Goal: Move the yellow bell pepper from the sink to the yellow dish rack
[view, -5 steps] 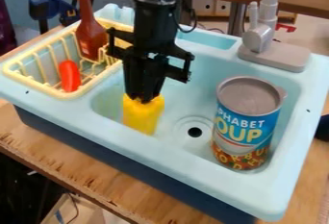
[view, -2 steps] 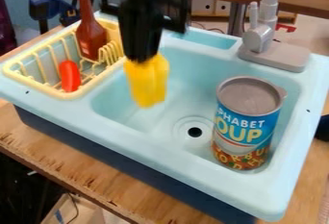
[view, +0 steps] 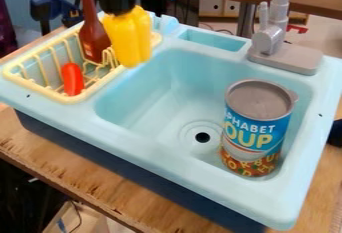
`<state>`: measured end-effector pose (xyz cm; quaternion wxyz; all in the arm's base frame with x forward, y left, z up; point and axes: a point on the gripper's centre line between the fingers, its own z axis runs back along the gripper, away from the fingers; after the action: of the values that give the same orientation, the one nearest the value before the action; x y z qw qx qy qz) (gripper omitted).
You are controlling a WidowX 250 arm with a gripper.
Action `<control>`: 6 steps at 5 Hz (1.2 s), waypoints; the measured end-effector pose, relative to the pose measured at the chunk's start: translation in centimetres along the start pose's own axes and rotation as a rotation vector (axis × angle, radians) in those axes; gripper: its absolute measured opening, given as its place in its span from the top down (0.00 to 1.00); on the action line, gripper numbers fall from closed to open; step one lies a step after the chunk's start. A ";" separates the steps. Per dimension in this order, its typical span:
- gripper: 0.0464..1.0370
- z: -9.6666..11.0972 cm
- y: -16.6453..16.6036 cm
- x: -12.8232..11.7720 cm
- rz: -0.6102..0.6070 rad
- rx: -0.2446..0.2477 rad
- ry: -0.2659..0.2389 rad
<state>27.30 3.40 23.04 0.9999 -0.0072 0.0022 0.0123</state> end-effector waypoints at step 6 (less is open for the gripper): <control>0.94 -3.0 5.5 5.9 0.146 0.025 -0.024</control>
<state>33.04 9.05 19.92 0.9963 0.0055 -0.0091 0.0851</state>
